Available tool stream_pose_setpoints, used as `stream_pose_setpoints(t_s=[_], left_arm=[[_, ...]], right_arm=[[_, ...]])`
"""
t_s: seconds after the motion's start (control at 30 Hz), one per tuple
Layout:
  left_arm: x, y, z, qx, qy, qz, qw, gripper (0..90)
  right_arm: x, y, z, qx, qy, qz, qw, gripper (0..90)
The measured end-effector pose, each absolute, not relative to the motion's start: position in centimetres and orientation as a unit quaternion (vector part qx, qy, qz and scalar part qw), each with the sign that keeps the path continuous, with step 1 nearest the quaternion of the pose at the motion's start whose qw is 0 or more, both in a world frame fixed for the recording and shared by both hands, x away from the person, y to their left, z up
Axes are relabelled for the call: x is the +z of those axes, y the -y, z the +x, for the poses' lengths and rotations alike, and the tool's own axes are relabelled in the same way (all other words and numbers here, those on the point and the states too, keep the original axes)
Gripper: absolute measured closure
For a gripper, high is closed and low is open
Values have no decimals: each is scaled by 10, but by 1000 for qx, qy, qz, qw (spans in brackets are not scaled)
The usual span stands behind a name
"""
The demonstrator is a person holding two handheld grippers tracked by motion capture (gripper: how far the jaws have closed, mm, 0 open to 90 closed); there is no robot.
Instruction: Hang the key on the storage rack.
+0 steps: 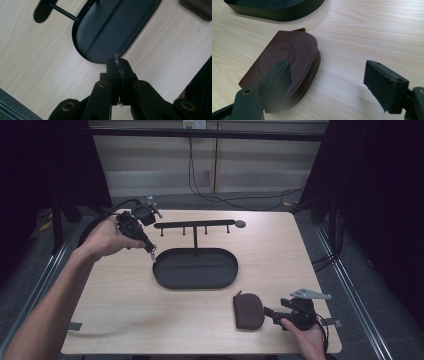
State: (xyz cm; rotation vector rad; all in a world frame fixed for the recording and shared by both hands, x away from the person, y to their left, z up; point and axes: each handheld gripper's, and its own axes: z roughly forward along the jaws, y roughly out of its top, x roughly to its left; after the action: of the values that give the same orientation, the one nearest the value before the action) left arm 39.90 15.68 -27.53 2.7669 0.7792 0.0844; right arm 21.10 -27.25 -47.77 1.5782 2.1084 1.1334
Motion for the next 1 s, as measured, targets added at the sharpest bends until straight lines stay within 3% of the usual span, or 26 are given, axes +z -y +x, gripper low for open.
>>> stream_pose_setpoints(t_s=[1.0], left_arm=[[-284,-142,450,8,-273,953,131,891]], right_arm=[[-478,273,211,395,-728,544,132,216]])
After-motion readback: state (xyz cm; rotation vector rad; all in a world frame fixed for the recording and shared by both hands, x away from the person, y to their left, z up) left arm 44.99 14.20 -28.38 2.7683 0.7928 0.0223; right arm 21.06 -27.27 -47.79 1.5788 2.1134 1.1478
